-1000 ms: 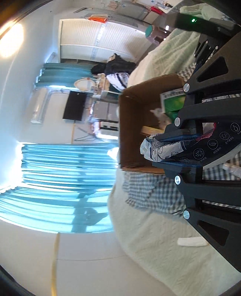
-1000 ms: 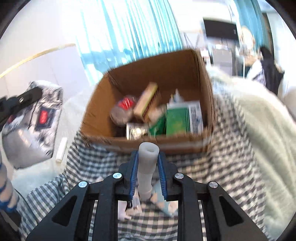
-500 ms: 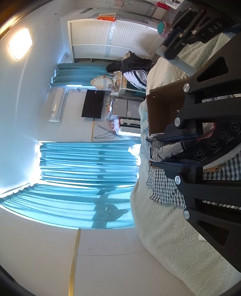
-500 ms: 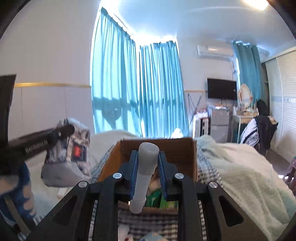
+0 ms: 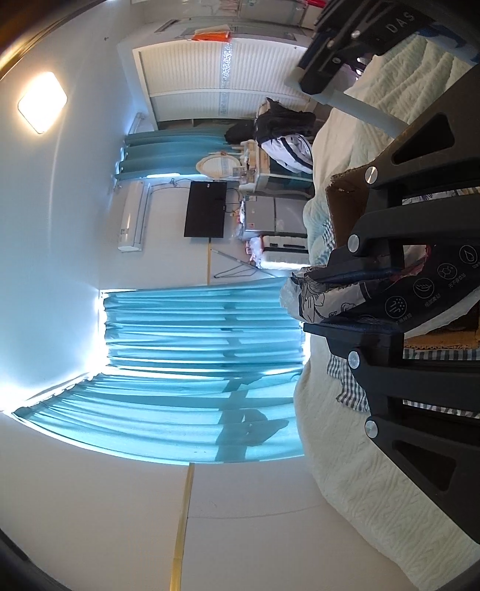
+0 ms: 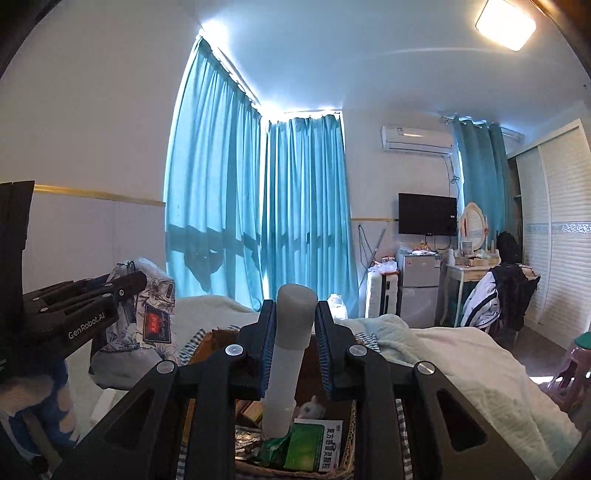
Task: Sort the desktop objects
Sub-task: 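Lower both tools into the box and open them to drop the items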
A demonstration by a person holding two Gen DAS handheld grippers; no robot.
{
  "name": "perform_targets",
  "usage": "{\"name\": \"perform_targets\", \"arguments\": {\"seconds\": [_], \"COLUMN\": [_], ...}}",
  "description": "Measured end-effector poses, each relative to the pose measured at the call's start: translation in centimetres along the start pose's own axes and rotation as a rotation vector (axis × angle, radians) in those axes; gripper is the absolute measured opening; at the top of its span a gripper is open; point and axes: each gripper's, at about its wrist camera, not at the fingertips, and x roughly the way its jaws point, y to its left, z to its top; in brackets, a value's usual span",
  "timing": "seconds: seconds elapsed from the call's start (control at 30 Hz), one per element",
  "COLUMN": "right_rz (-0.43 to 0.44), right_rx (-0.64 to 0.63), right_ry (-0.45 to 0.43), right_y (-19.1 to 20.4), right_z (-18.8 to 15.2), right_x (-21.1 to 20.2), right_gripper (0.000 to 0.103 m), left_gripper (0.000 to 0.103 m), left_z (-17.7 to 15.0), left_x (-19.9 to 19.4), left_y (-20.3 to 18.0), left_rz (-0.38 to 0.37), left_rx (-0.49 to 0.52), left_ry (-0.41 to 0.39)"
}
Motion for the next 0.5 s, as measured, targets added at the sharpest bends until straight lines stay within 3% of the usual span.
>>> {"name": "perform_targets", "arguments": {"seconds": [0.27, 0.5], "right_rz": [-0.027, -0.026], "right_rx": [-0.009, -0.002], "right_ry": [0.015, 0.116], "right_y": [-0.2, -0.5], "right_z": [-1.1, -5.0], "right_x": [3.1, 7.2], "right_gripper": [0.020, 0.020], "left_gripper": [0.019, 0.019], "left_z": [-2.2, -6.0], "left_x": [2.4, 6.3], "left_y": [-0.1, 0.4], "left_rz": [0.001, -0.004], "left_rx": [0.005, -0.008], "left_ry": [-0.005, 0.030]}}
